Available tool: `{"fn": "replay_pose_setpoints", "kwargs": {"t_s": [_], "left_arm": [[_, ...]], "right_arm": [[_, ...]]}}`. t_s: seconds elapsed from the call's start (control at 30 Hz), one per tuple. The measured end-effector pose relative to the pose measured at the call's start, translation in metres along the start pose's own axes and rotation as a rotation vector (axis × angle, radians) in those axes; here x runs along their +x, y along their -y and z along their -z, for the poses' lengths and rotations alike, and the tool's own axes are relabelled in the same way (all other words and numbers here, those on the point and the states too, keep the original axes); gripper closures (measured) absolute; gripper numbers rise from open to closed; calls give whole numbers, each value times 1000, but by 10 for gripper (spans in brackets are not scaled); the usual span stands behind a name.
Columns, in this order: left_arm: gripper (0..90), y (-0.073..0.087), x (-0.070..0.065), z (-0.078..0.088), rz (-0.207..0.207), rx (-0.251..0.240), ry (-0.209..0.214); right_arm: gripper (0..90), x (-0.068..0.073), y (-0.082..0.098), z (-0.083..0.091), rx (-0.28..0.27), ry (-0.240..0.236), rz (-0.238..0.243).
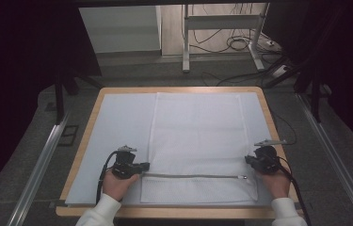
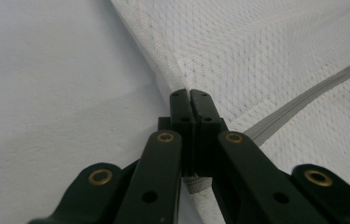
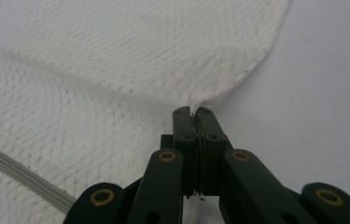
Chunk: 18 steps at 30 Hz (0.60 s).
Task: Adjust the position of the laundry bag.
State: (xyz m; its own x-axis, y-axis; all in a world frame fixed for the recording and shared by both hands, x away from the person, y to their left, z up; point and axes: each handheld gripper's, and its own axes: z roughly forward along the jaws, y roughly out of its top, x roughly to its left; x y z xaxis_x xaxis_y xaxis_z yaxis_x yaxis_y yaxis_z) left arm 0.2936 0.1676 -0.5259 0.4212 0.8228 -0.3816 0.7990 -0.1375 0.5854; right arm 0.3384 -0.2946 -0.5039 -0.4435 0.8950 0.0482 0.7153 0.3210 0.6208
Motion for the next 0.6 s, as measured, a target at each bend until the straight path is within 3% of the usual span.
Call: {"fn": "replay_pose_setpoints", "kwargs": {"t_s": [0.23,0.33,0.6], "left_arm": [[899,4,7,7,12,-8,-6],[899,5,10,9,17,-7,-9],[899,8,24,16,29,-3,-9]], "right_arm": [[876,5,-2,-2,2,-14,0],[876,14,-5,-5,4,-1,31],[876,27,-12,-13,8,-2,47]]}}
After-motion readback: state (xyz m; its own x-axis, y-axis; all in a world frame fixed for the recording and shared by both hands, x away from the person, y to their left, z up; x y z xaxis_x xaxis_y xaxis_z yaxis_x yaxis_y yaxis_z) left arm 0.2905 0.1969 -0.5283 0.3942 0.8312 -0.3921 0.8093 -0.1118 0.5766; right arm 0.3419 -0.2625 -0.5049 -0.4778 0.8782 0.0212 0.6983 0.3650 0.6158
